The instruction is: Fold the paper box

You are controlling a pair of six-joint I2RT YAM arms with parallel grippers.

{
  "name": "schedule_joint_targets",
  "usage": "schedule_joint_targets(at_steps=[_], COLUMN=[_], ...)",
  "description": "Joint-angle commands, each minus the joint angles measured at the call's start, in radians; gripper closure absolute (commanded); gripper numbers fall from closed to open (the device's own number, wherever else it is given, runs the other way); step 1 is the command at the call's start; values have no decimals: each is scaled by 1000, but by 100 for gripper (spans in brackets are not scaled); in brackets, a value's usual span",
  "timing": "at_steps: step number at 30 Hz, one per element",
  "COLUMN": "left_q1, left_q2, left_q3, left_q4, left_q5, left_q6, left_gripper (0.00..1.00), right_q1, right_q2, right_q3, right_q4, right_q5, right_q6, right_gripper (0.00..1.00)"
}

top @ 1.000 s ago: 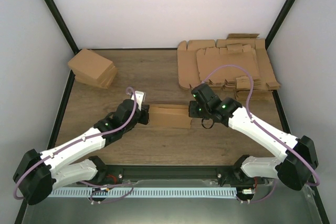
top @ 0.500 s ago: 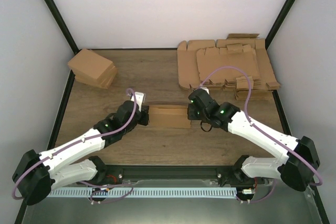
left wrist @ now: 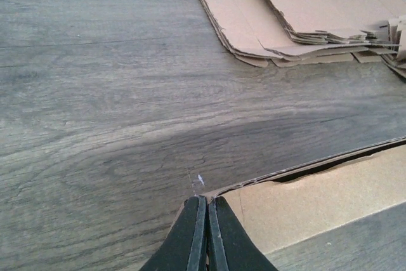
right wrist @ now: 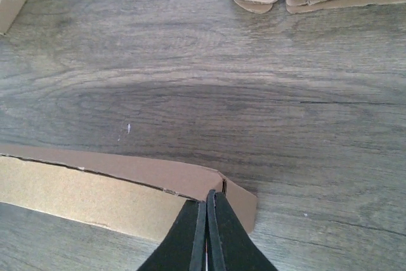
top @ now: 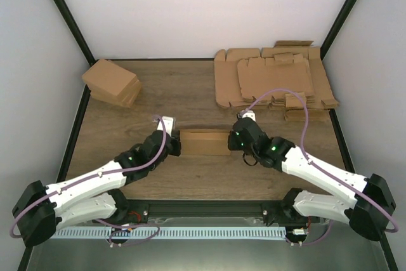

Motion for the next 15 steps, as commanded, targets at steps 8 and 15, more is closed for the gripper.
schedule_joint_targets(at_steps=[8,15], left_q1=[-108,-124], left_q2=[-31,-37], left_q3=[-135,-183], left_q4=[44,77], left_q5=[-105,-113], left_q6=[-105,-136], left_gripper=[96,96], right_q1=[80,81], right_q2=[7,2], right_q3=[-213,-272], right_q4=[38,86], right_q5=[-32,-37], right_q6=[63,73], right_gripper=[99,99])
